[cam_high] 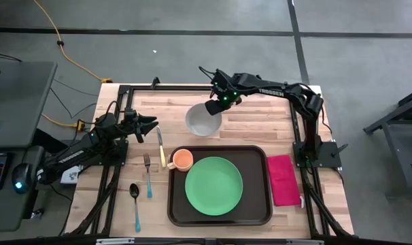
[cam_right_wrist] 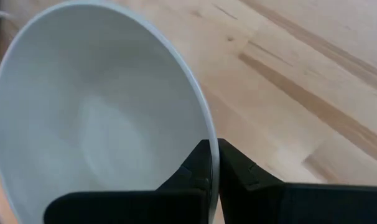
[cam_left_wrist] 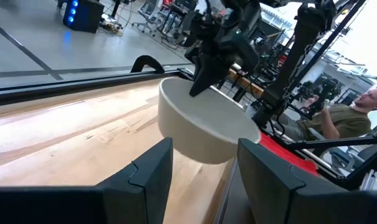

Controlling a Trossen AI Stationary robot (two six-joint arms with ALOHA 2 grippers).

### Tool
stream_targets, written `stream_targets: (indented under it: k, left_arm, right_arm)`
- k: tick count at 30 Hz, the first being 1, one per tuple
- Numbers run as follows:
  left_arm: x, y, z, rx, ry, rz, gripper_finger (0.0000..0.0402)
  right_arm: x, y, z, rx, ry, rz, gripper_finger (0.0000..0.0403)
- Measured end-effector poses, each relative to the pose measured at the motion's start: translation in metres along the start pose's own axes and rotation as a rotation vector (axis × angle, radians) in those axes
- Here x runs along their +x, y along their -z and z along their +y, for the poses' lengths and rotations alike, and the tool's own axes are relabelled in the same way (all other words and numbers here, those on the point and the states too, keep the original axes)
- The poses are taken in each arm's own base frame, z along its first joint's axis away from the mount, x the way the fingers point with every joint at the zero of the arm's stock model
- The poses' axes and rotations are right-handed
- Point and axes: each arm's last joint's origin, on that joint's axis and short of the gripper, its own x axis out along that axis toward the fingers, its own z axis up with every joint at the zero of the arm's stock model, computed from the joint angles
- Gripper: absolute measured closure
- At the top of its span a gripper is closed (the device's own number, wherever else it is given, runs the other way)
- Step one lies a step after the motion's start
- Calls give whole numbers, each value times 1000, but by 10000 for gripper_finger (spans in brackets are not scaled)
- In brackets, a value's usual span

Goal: Set up tray
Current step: Put the white bowl on top of the green plate on the black tray

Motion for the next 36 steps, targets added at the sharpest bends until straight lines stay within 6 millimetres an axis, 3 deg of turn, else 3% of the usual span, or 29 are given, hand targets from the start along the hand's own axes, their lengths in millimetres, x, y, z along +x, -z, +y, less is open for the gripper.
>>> stream_targets:
  k: [13, 24, 36]
  left_arm:
    - [0, 0, 0, 0, -1, 0, 190]
    - [0, 0, 0, 0, -1, 0, 190]
    - [0, 0, 0, -1, -4, -1, 190]
  right_arm:
    - [-36, 8, 9, 12, -24, -36, 403]
    - [-48, 22, 23, -2, -19, -25, 403]
    - [-49, 25, 25, -1, 3, -28, 403]
